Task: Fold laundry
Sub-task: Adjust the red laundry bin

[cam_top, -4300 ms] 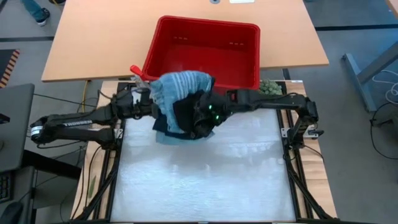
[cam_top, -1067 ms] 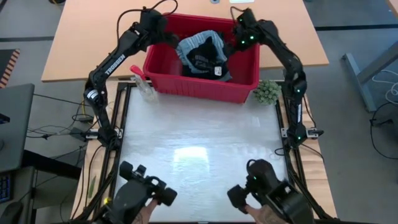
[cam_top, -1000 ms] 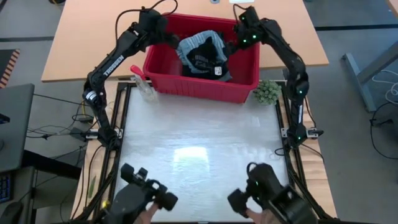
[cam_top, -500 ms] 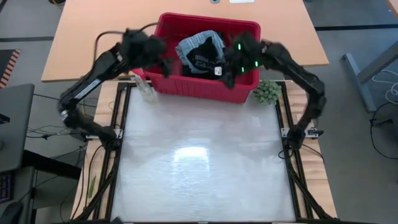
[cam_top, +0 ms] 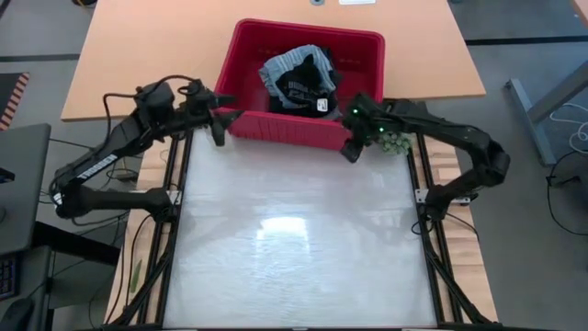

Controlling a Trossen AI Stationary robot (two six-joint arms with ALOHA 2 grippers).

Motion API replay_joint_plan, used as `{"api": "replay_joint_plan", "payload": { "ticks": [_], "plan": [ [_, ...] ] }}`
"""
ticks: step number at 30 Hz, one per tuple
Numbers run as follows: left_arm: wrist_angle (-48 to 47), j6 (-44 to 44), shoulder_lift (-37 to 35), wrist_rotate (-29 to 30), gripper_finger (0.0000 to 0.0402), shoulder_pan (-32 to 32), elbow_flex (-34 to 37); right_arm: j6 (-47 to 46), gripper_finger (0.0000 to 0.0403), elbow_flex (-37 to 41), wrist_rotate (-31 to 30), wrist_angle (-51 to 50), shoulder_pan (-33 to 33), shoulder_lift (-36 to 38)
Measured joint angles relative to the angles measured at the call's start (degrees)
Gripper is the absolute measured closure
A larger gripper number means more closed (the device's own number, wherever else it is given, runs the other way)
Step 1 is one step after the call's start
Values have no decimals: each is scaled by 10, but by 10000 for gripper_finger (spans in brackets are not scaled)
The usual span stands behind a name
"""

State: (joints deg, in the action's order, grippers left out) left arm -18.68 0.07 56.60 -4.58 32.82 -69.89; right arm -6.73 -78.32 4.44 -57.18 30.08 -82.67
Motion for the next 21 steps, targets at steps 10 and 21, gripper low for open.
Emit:
{"api": "replay_joint_plan", "payload": {
  "ticks": [10,21],
  "plan": [
    [-13,-8,7,1,222,-37,0,76,387,1,-86,-25,38,-28],
    [-13,-18,7,7,270,-59,0,126,386,1,-161,49,104,-28]
  ]
}}
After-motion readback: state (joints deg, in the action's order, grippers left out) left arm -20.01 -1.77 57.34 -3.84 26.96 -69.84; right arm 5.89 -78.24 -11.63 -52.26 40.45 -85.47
